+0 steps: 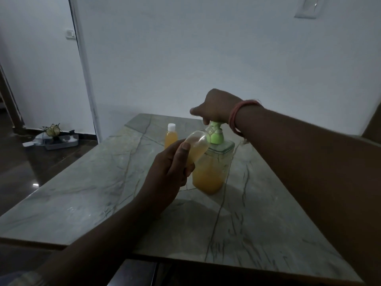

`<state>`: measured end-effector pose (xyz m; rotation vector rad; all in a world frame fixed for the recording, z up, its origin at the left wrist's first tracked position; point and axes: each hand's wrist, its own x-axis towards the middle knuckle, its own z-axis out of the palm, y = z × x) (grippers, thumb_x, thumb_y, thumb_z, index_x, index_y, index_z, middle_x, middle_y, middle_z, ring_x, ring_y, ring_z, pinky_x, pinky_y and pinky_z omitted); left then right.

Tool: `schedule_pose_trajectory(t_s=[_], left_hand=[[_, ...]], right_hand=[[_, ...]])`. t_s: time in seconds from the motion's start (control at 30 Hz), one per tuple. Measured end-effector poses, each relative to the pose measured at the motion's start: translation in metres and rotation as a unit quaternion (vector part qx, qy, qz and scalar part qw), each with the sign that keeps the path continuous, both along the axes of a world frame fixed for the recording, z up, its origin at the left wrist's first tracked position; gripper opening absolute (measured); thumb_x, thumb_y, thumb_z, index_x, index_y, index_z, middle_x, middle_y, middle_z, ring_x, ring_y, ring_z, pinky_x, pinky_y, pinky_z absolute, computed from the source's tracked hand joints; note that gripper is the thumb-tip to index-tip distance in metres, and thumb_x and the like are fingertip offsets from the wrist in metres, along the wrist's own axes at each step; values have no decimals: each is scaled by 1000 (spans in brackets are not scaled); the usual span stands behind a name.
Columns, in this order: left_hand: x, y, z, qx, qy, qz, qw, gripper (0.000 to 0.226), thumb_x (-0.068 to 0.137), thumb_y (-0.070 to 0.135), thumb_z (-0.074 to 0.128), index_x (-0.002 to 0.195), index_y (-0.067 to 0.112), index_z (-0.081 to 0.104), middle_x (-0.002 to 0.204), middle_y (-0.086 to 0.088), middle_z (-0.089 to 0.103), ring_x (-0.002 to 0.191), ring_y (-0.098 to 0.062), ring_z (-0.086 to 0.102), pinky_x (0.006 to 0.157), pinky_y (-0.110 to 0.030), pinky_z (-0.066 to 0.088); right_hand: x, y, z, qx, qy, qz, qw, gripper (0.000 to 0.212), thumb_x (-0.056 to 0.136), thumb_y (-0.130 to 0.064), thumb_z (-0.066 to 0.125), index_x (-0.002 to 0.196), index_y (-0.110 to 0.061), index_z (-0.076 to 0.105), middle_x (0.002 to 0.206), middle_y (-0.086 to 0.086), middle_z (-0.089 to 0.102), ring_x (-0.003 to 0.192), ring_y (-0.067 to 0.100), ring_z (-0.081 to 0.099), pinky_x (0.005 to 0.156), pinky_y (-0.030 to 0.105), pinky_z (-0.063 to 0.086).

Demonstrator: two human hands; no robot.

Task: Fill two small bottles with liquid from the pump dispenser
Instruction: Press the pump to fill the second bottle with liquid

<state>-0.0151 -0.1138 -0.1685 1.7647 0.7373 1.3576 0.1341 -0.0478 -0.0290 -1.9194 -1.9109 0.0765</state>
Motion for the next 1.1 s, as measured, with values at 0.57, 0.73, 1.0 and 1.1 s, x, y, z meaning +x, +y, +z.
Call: schedule_pose_trajectory(t_s=[0.57,0.73,1.0,1.1], left_hand=[[1,-3,2,4,4,7,1000,36,99,46,39,123,28,59,63,3,55,52,-9,48,48,-25,38],[1,-2,2,7,2,2,1000,39,99,49,38,124,27,59,63,4,55,53,-9,47,48,-26,38],[1,-4,3,-3,3,9,1000,37,96,49,39,123,32,57,65,4,58,54,-10,49,50,-26,40],[1,-2,1,-2,4,6,1000,32,97,48,39,121,36,57,65,3,58,54,-9,49,50,-24,40]], right_hand=[[0,2,-7,30,5,-22,999,33,86,-41,59,71,-12,68,76,4,72,66,21,63,63,29,47],[5,5,-5,59,30,-20,998,35,87,-42,58,77,-11,68,78,3,71,68,20,63,65,29,49],[-3,4,-1,8,-26,-12,1000,30,88,-39,59,71,-16,64,81,2,72,72,20,65,62,28,48],[1,4,-3,49,8,-4,999,32,87,-40,58,72,-13,66,78,3,72,67,19,64,69,30,54]])
